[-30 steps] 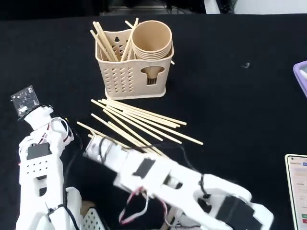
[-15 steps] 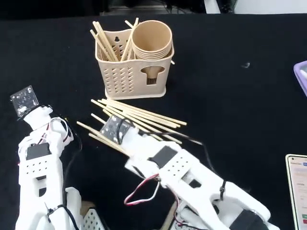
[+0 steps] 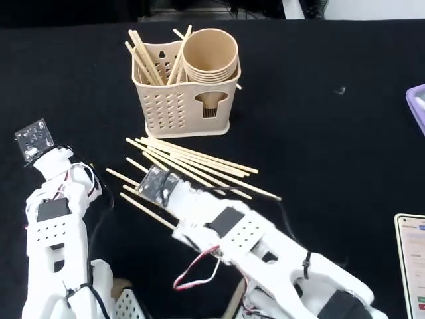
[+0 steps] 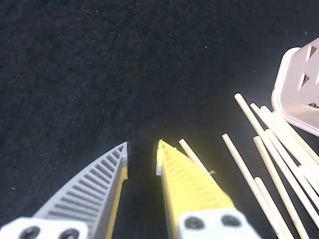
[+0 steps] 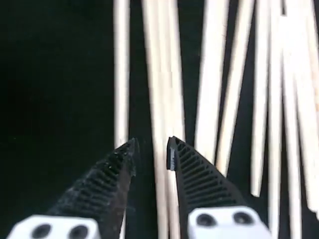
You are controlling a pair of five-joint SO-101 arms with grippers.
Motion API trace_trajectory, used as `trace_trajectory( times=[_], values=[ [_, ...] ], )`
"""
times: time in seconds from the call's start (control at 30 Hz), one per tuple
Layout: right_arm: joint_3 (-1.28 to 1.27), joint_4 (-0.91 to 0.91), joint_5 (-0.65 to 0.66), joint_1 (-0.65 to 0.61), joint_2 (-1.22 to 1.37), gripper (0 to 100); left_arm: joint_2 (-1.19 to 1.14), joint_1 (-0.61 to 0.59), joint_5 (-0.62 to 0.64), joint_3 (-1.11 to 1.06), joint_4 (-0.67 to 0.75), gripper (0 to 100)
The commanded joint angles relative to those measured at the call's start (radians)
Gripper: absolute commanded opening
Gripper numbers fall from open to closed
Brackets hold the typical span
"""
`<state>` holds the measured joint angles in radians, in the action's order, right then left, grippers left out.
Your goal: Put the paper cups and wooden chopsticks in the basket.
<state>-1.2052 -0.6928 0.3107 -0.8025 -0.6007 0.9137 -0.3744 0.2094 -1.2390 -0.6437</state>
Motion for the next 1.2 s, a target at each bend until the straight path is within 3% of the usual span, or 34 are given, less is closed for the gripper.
trace_trajectory(
  times=[0.0,0.27,0.53,0.77,1.17],
  values=[
    [0.008,0.018,0.003,-0.061,-0.038,10.0,0.026,-0.002,0.011,0.008,0.021,11],
    [0.076,0.011,-0.058,-0.078,0.096,25.6,0.026,-0.002,0.011,0.008,0.021,11],
    [0.228,0.002,-0.058,-0.075,0.367,20.1,0.026,-0.002,0.009,0.007,0.021,11],
    [0.234,-0.023,-0.058,-0.071,0.323,1.2,0.026,-0.004,0.008,0.007,0.021,11],
    [0.154,-0.08,-0.028,0.057,0.116,2.1,0.026,-0.004,0.009,0.008,0.021,11]
  ],
)
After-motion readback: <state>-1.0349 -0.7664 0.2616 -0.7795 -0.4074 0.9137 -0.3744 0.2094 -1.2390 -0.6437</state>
